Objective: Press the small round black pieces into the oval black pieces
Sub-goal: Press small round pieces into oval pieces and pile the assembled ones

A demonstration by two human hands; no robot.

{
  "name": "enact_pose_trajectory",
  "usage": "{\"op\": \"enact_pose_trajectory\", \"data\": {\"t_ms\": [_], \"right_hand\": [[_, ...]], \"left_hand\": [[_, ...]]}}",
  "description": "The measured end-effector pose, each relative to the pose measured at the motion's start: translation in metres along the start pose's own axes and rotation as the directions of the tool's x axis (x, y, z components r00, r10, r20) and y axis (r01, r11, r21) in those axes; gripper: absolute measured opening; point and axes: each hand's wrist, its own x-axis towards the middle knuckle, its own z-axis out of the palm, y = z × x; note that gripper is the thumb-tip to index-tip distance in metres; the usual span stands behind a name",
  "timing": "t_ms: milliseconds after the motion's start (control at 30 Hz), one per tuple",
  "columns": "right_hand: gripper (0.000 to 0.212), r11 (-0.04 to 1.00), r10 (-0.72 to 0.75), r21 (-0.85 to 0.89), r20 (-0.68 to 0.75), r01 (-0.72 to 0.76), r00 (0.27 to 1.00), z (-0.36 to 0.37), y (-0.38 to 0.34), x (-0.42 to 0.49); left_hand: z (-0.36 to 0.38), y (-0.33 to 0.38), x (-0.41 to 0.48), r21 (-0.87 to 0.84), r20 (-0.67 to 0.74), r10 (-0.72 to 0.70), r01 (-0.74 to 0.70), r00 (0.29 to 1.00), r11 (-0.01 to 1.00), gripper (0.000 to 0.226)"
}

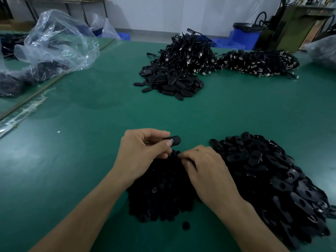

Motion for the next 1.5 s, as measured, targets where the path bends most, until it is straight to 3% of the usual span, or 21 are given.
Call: {"op": "enact_pose_trajectory", "data": {"t_ms": [267, 600, 833, 1300, 1500], "right_hand": [[0.022, 0.993, -0.015, 0.119, -0.067, 0.023, 0.998, -0.001, 0.002, -0.001], [0.029, 0.994, -0.103, -0.018, 0.068, 0.105, 0.992, -0.002, -0.006, -0.002], [0.020, 0.993, -0.115, 0.005, 0.049, 0.114, 0.992, -0.002, -0.008, -0.004], [0.019, 0.981, -0.096, 0.155, -0.120, 0.114, 0.988, -0.005, -0.005, -0.006], [0.014, 0.959, -0.048, 0.261, -0.245, 0.114, 0.968, -0.009, -0.001, -0.006]], "left_hand": [[0.001, 0.002, 0.000, -0.019, 0.004, 0.010, -0.010, 1.000, 1.000, 0.022], [0.000, 0.000, 0.001, 0.071, -0.057, 0.071, -0.067, 0.996, 0.995, 0.021], [-0.001, -0.001, 0.002, 0.103, -0.108, 0.110, -0.099, 0.988, 0.990, 0.020], [0.001, 0.000, 0.000, 0.149, -0.056, 0.131, -0.122, 0.990, 0.981, 0.025], [0.005, -0.001, -0.005, 0.284, -0.019, 0.194, -0.181, 0.981, 0.942, 0.032]]}}
